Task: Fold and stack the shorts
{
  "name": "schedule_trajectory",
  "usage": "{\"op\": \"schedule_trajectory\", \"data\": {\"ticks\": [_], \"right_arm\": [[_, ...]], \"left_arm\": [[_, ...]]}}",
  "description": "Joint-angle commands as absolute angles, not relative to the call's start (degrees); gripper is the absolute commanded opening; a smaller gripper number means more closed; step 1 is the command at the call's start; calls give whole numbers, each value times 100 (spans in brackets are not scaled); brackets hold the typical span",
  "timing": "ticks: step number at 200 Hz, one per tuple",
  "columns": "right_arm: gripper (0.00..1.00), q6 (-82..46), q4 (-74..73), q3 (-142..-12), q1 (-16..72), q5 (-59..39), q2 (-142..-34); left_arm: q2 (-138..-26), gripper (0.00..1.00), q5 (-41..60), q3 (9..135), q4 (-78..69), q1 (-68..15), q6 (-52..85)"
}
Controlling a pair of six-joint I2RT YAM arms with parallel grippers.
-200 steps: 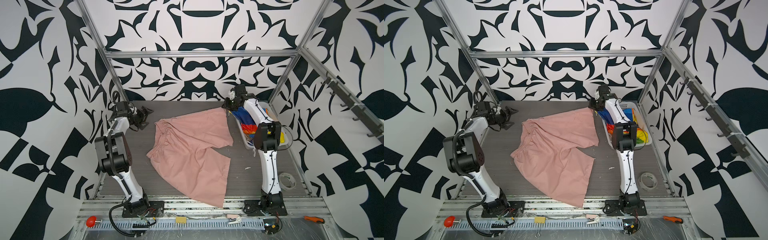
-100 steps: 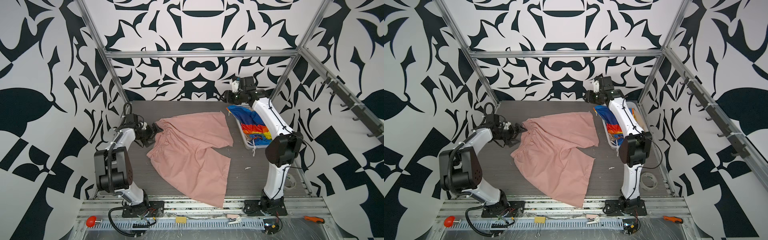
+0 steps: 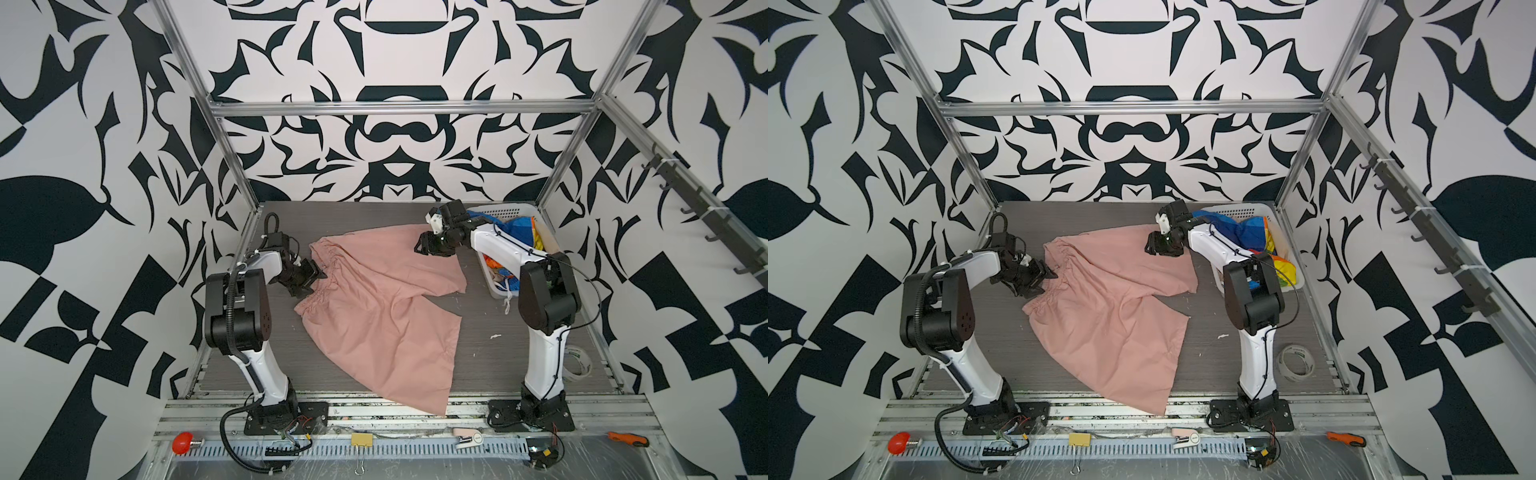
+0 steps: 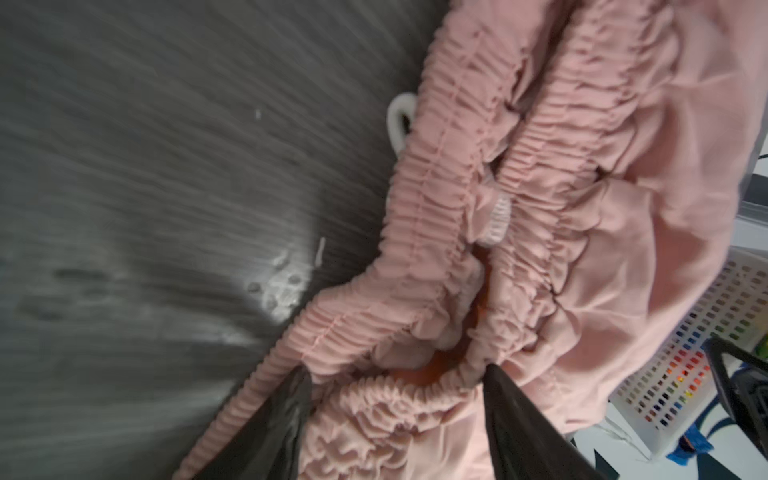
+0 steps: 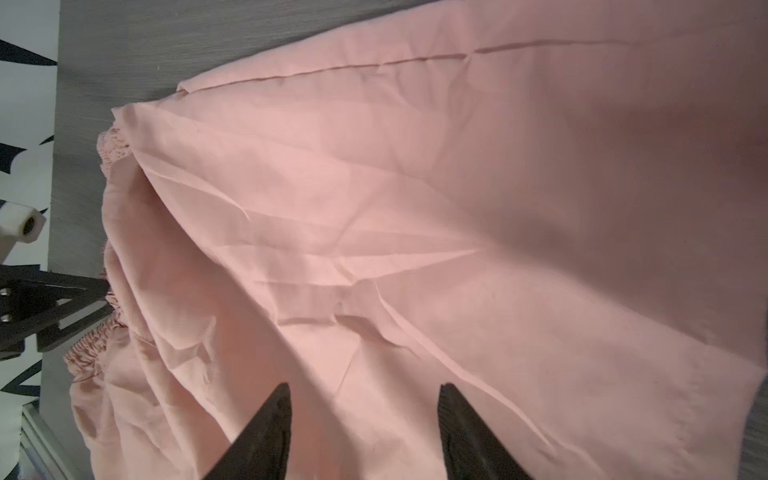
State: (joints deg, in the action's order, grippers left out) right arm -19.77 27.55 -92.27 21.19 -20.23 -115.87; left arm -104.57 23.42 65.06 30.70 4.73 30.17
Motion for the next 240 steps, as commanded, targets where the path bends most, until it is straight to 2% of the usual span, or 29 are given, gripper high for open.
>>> {"op": "schedule_trajectory", "data": {"ticks": [1,24,125,134,154,168,215,233,240], "right_arm": [[59,-2062,2318,-9172,2114,-2183,-11460],[59,-2040,2251,-9099,2109,-2230,-11544],[58,-2069,1907,-8780,2094,-2407,-11768],[58,-2070,1899,-8772,2092,-2400,-11792],[56,-2116,1873,-8765,2095,-2404,-11871],[55,-2176,1855,-8739,2092,-2399,-11913],[53,-2224,1872,-8725,2094,-2394,-11979],[52,-2224,1897,-8722,2088,-2347,-12004],[52,-2238,1914,-8734,2094,-2322,-12012]], "left_arm": [[-10596,62,2179,6714,2908,429,3019],[-10573,55,2213,6855,2786,335,3024],[-10732,56,2121,6935,2656,50,2892],[-10706,51,2206,6911,2584,47,2893],[-10679,31,2428,6849,2435,47,2899],[-10696,21,2537,6779,2372,45,2916],[-10627,14,2669,6488,2231,51,2935],[-10537,8,2720,6441,2226,44,2969],[-10485,1,2749,6417,2227,49,2991]]}}
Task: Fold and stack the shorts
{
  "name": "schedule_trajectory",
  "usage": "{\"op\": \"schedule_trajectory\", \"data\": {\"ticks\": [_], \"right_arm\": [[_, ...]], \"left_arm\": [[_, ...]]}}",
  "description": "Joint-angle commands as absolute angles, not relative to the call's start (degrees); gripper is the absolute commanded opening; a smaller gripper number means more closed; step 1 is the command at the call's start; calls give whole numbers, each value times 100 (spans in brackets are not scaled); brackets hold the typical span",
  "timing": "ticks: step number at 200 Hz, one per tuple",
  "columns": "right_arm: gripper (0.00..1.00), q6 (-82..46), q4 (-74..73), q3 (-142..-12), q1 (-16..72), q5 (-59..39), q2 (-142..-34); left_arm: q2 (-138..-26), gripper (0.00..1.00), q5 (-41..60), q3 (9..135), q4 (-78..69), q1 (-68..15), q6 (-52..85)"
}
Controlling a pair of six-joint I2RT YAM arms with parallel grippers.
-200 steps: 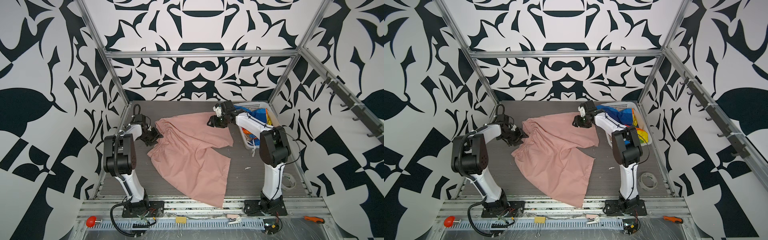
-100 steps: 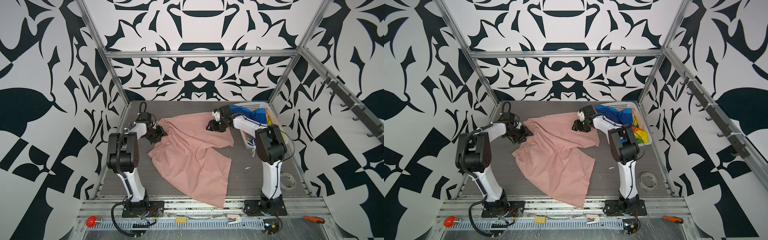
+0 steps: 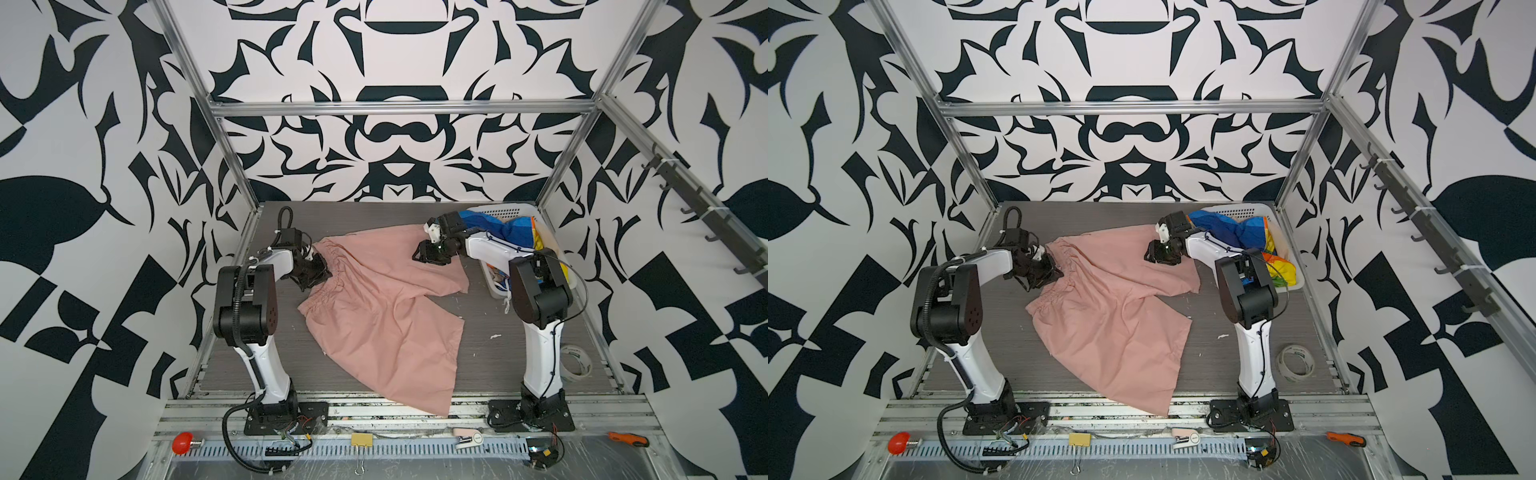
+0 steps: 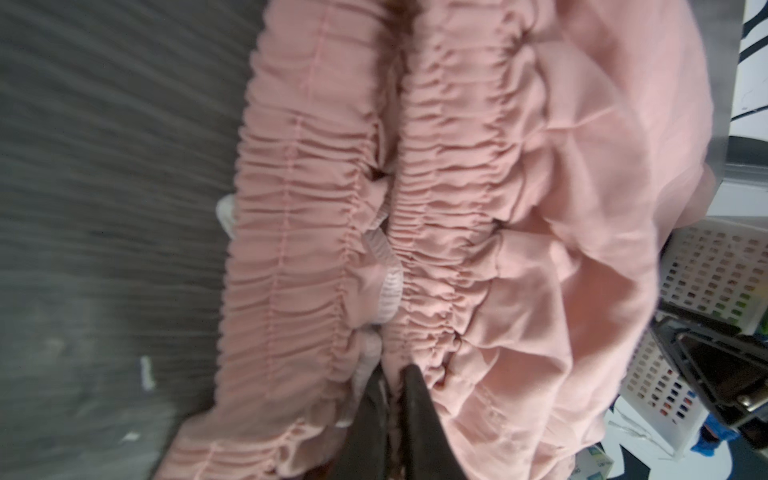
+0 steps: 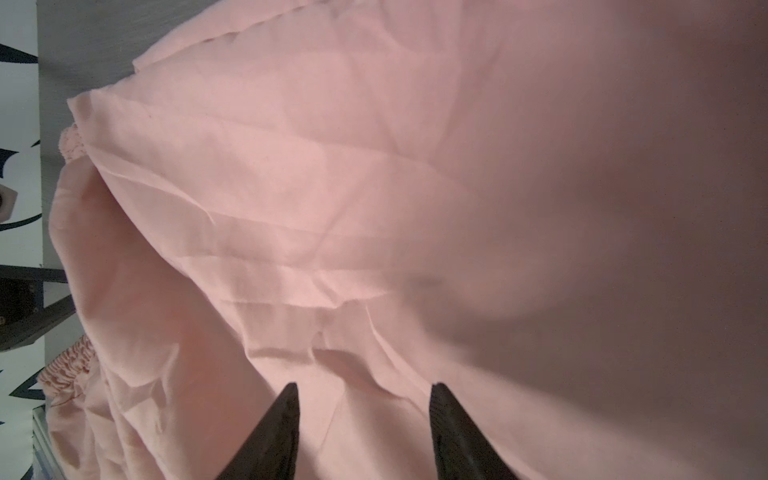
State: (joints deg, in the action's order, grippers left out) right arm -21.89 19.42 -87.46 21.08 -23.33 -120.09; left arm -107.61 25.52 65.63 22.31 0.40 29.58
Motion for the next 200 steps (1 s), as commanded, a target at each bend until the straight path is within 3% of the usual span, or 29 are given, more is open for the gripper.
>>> {"op": "schedule_trajectory", "data": {"ticks": [1,73,135,189,200], "right_arm": [[52,-2239,1919,-8735,2093,-2317,-12014],[51,-2354,2200,-9000,1884,-2106,-12365],[51,-2489,2178,-9218,1749,-2081,-12797],[53,-2547,2123,-9218,1755,-2380,-12467],[54,-2540,2126,-9178,1758,-2461,-12271]], "left_arm": [[-10476,0,2759,6417,2230,47,2994],[-9639,0,3316,6272,2781,865,3254],[-9725,0,3469,5615,2898,1614,3091],[-9869,0,3602,5607,2858,1653,3100],[-9854,9,3622,5700,2938,1652,3096]]}}
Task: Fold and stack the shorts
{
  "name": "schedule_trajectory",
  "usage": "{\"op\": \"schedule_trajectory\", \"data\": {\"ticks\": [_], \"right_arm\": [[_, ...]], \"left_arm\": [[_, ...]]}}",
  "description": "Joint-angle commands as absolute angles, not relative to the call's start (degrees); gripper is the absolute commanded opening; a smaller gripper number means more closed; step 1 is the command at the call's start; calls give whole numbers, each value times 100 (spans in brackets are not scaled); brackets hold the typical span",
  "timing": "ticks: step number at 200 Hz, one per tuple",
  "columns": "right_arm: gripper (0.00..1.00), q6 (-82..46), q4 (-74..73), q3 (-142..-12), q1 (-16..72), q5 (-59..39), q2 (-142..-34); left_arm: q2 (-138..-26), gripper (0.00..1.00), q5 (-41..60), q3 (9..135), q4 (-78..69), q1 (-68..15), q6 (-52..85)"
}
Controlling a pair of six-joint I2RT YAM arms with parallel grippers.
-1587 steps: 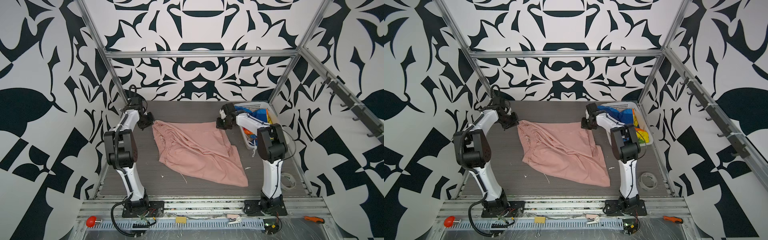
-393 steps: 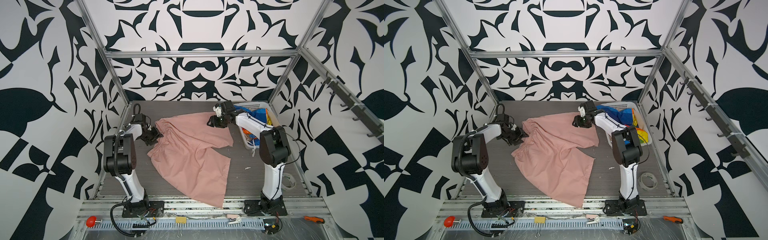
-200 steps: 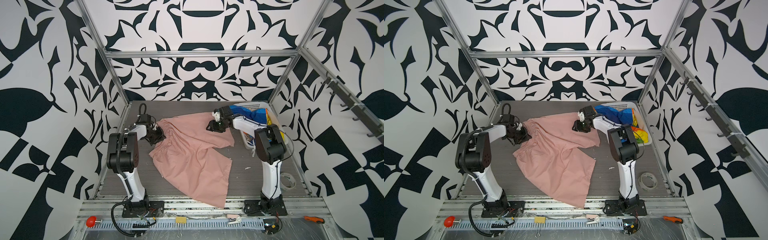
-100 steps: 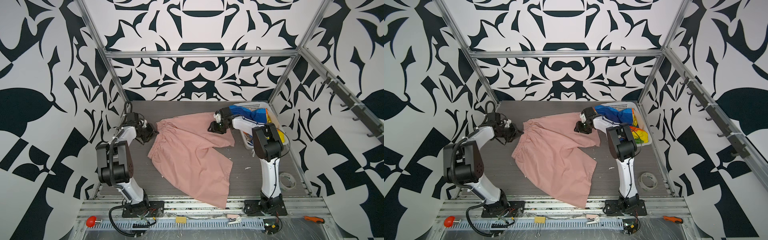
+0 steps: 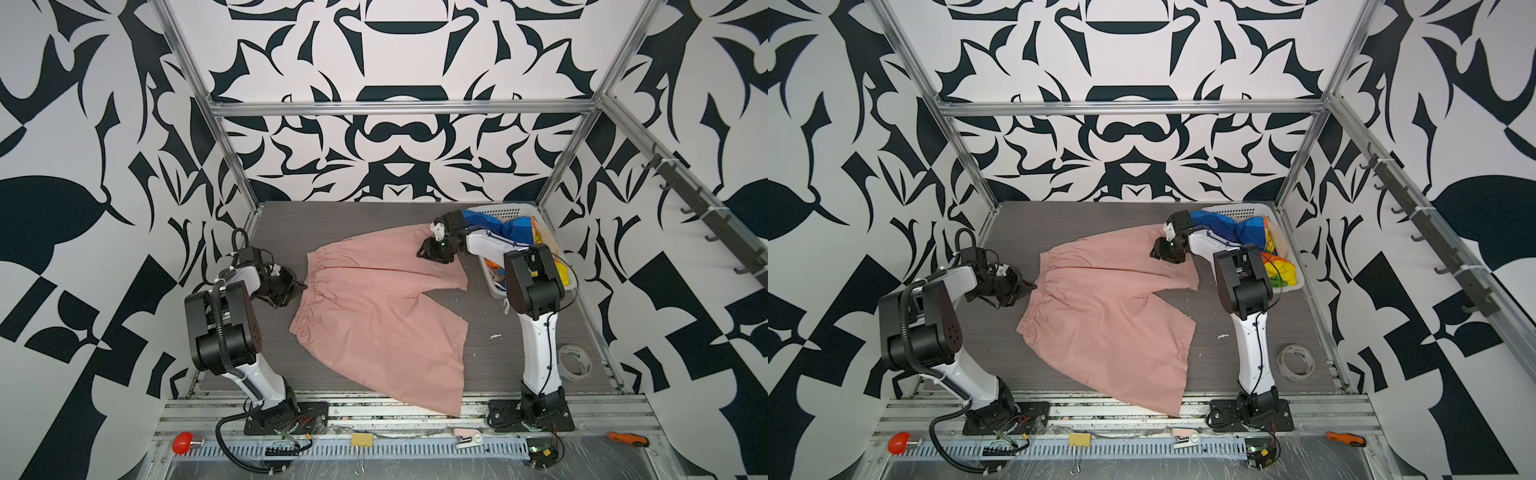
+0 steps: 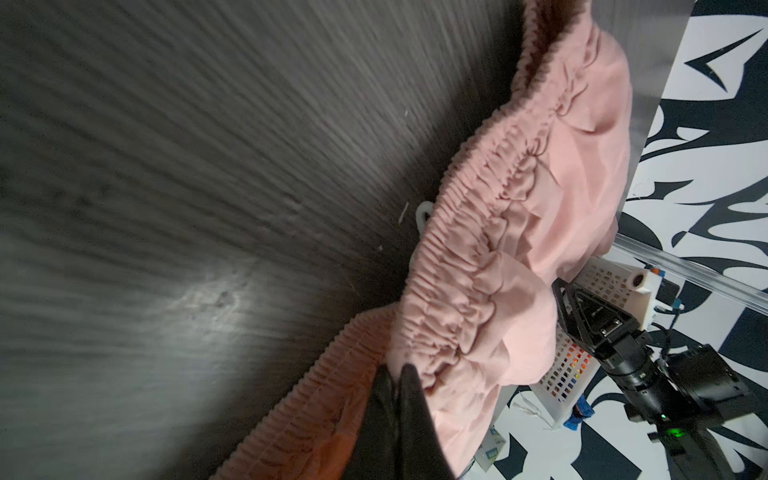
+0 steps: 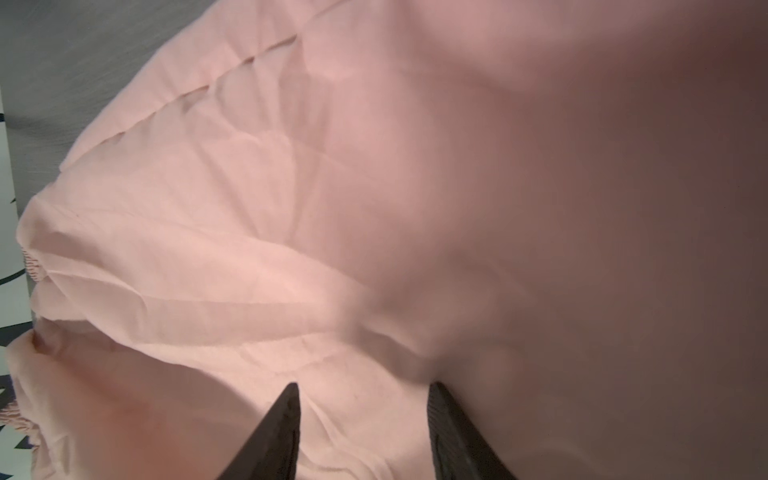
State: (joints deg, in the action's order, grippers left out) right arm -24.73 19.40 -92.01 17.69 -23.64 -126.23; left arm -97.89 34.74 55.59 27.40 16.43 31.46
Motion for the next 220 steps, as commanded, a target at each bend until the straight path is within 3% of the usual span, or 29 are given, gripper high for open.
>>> {"op": "schedule_trajectory", "data": {"ticks": [1,33,66,77,79,82,124,152,192,220], "right_arm": [[54,-2540,2127,-9173,1758,-2465,-12244],[58,-2465,2418,-9079,1758,-2433,-11466],[65,-2458,2657,-8765,1770,-2139,-10823],[67,-2355,2832,-8750,1774,-2029,-10714],[68,-2331,2855,-8748,1773,-2006,-10690],[69,-2315,2892,-8741,1773,-1963,-10659],[97,-1965,3177,-9167,1660,-1422,-10807],[99,-1897,3655,-10233,1565,-1210,-11665],[100,-2064,3932,-11271,1569,-1244,-12704],[100,-2244,3770,-11572,1586,-1493,-13184]], "left_arm": [[-9844,10,3626,5707,2950,1652,3095],[-9479,26,3357,6265,3348,1640,2925],[-9357,61,2704,7276,3876,1422,2644],[-9329,82,2458,7616,3965,1196,2560],[-9333,94,2388,7690,3975,1141,2530],[-9334,100,2289,7796,3985,1049,2489],[-9211,99,-46,8698,3900,-516,1334],[-9286,99,-565,8140,2964,-450,1468],[-10465,99,856,8644,3644,-70,1644],[-10875,99,1759,8353,3113,-75,2209]]}}
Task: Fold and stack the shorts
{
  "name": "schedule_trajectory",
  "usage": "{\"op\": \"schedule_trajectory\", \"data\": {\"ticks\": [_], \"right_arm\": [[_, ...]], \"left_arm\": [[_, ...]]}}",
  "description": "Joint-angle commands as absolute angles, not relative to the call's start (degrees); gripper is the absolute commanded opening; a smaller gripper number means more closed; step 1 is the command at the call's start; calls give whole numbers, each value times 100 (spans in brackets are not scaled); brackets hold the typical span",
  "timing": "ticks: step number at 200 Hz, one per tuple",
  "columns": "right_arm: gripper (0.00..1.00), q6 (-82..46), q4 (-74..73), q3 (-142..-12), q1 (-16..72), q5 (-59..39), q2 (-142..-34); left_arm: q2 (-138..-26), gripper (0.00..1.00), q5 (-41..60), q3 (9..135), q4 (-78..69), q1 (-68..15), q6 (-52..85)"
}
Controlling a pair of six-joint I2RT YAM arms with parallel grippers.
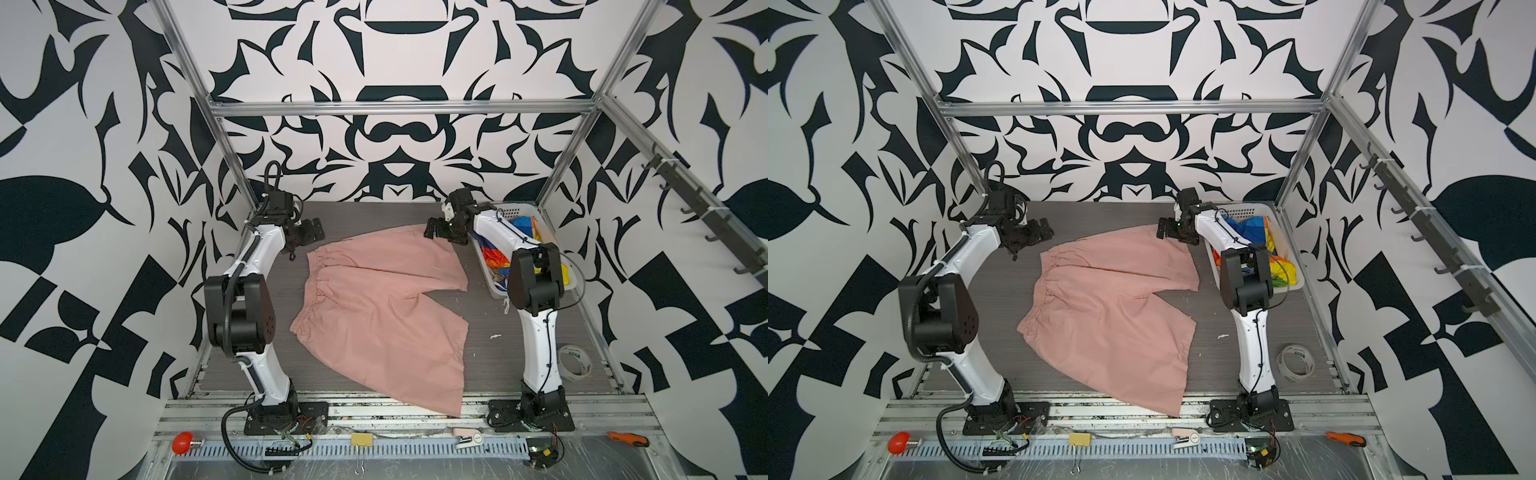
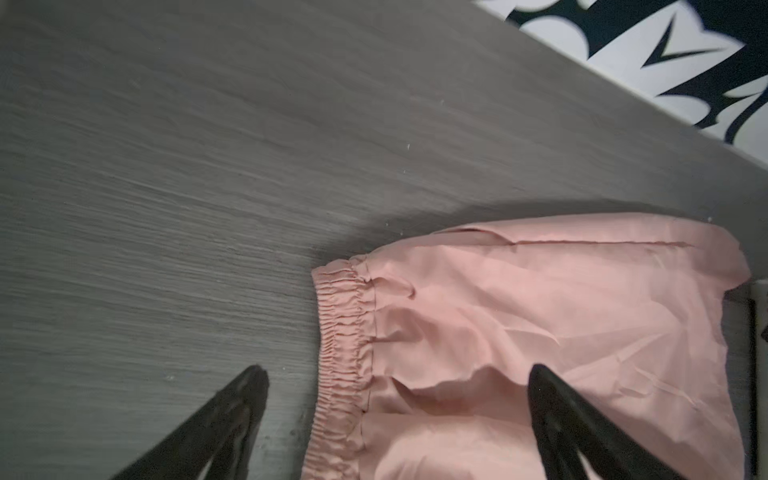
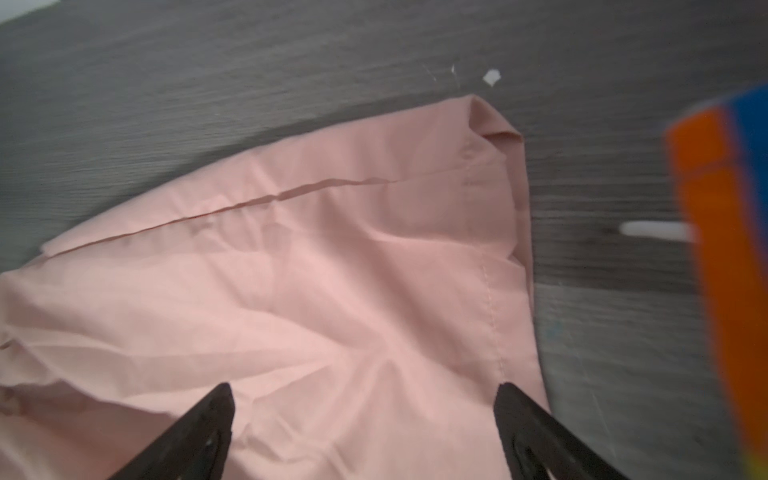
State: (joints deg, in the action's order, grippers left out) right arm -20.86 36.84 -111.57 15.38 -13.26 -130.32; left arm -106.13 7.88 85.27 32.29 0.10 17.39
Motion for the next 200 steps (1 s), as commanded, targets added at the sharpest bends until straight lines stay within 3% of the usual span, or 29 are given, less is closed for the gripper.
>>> {"op": "schedule_trajectory", "data": {"ticks": [1,62,142,161,200], "right_arm": [[100,-2247,3766,-11578,1589,-1498,-13201],[100,-2339,3934,-12681,1578,-1208,-14065],[99,-2110,4485,-14506,1196,-677,-15423],[99,-2030,4751,-14878,1204,-793,-15416],[100,-2000,4403,-14357,1248,-982,-14557]], "left_arm": [[-10882,99,1789,8351,3094,-77,2234],[-12132,99,2250,8978,3176,53,2634],[-12578,99,2436,9233,3081,317,2947],[-12366,99,2505,9255,3016,415,2946],[-11781,99,2063,9476,3047,619,2549]]}}
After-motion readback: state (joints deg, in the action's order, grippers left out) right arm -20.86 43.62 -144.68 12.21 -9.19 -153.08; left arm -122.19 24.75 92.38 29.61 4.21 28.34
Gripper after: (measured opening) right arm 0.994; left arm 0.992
